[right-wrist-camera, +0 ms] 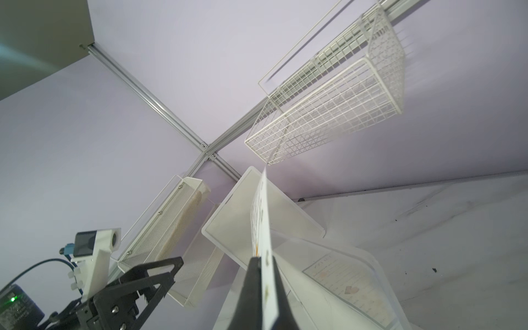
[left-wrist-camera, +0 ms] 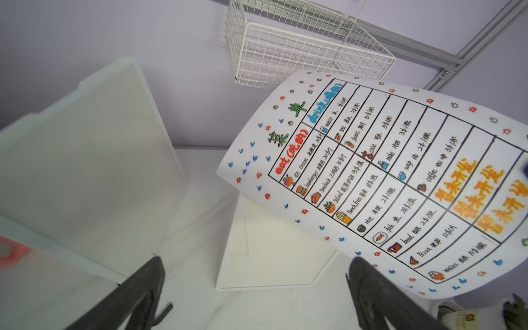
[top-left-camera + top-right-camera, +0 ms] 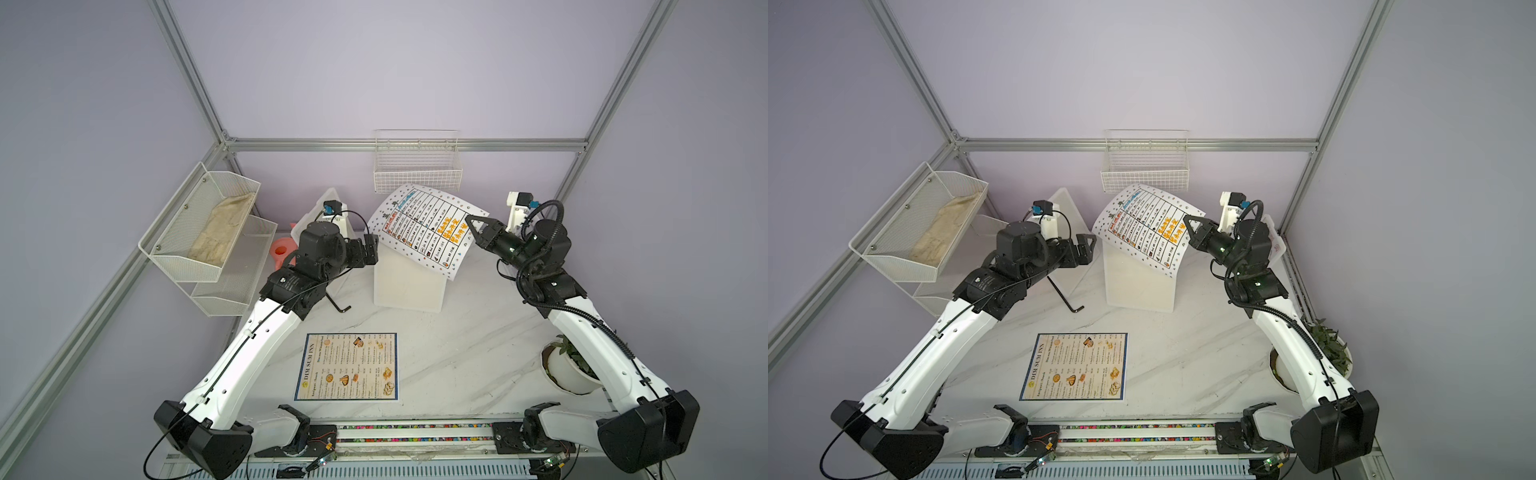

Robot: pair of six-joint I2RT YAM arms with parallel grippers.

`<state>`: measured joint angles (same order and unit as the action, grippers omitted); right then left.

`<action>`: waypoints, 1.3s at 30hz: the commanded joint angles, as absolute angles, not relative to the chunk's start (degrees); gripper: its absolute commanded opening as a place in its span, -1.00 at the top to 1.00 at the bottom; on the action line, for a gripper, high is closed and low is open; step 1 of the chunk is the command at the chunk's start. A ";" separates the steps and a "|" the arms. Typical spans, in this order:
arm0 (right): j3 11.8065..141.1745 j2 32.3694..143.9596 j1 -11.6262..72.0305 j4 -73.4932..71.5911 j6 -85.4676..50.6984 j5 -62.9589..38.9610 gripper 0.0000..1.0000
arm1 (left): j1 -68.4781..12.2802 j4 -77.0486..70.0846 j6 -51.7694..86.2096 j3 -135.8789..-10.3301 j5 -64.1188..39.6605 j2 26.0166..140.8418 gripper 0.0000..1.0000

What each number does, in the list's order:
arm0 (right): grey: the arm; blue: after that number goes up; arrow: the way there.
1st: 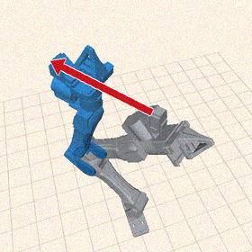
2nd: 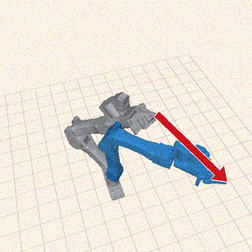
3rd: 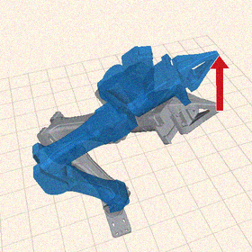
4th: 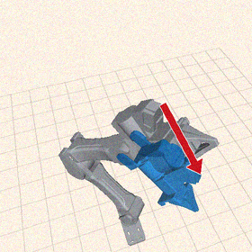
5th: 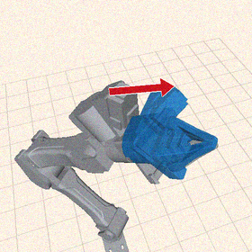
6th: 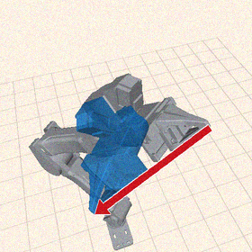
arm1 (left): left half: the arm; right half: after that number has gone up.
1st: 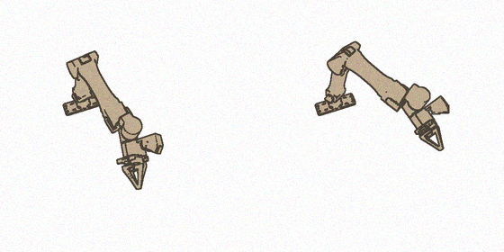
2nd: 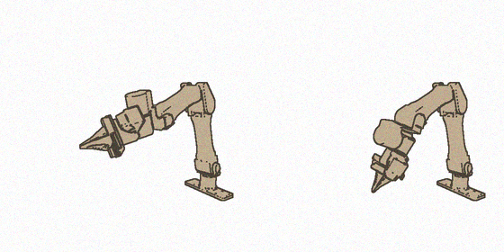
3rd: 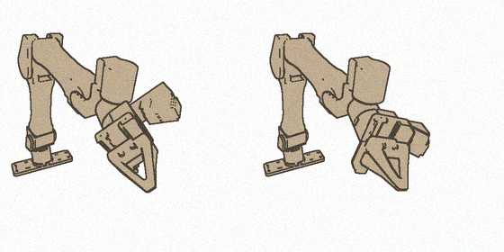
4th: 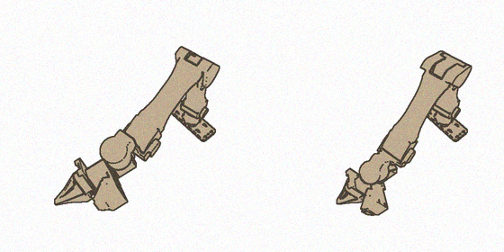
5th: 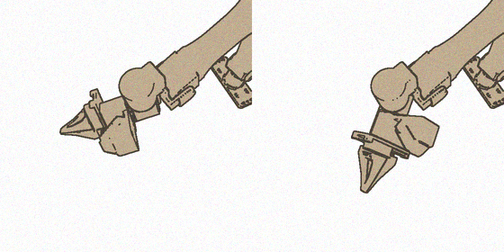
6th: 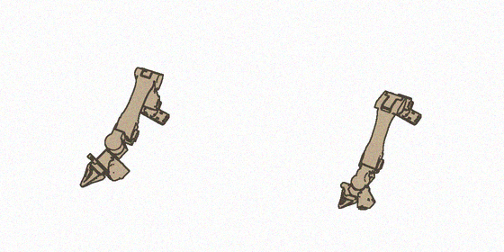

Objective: Insert the menus into the narrow rack
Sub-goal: Pick up the menu from the center of the board.

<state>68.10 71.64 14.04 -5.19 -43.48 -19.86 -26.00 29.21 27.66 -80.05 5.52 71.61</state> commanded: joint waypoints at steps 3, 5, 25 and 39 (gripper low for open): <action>62.86 68.69 14.36 -7.59 -52.27 -12.16 1.00 | -25.25 7.00 48.03 -67.57 -4.78 69.21 -1.00; 60.59 67.51 14.41 -8.11 -53.74 -10.71 1.00 | -25.22 0.38 51.59 -63.96 -7.08 69.66 -0.99; 51.24 65.03 14.56 -14.54 -65.09 -9.91 1.00 | -25.91 -17.57 65.45 -56.06 -11.85 77.56 -1.00; 50.06 64.38 15.44 -14.03 -68.75 -8.90 1.00 | -28.20 -31.40 69.18 -53.99 -15.77 85.98 -0.86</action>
